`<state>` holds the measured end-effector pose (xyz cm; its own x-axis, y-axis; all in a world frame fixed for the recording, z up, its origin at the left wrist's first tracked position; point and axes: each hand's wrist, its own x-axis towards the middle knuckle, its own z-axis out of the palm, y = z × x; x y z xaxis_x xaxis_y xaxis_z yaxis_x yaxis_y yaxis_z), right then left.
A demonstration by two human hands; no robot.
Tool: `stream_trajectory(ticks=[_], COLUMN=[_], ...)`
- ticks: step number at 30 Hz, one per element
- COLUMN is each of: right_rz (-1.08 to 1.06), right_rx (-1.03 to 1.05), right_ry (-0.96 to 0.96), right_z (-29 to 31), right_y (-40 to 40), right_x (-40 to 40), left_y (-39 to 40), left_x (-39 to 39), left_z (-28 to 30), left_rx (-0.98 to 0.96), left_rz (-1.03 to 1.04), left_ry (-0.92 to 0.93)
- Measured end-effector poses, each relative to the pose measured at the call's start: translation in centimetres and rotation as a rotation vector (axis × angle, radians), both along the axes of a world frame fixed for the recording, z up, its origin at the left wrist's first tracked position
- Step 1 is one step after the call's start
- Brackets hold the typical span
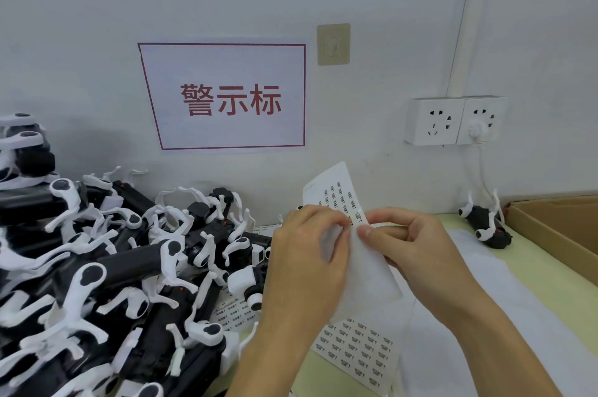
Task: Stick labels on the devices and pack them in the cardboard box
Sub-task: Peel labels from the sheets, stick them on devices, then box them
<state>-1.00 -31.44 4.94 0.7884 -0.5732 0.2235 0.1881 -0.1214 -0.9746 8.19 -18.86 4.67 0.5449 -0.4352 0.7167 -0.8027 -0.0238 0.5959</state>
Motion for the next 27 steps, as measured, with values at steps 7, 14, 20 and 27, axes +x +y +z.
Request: stream_trajectory(ticks=[7, 14, 20, 27], right_rz=[-0.006, 0.043, -0.047, -0.094], right_rx=[0.048, 0.024, -0.041, -0.152], right_ry=[-0.038, -0.069, -0.047, -0.039], right_z=[0.0, 0.3, 0.3, 0.5], right_y=[0.3, 0.4, 0.7, 1.1], right_x=[0.3, 0.1, 0.3, 0.4], left_y=[-0.1, 0.0, 0.1, 0.0], left_x=[0.1, 0.0, -0.1, -0.1], left_z=[-0.3, -0.2, -0.1, 0.0], left_rx=[-0.019, -0.008, 0.001, 0.026], left_rz=[0.010, 0.020, 0.022, 0.016], left_ry=[-0.020, -0.044, -0.053, -0.055])
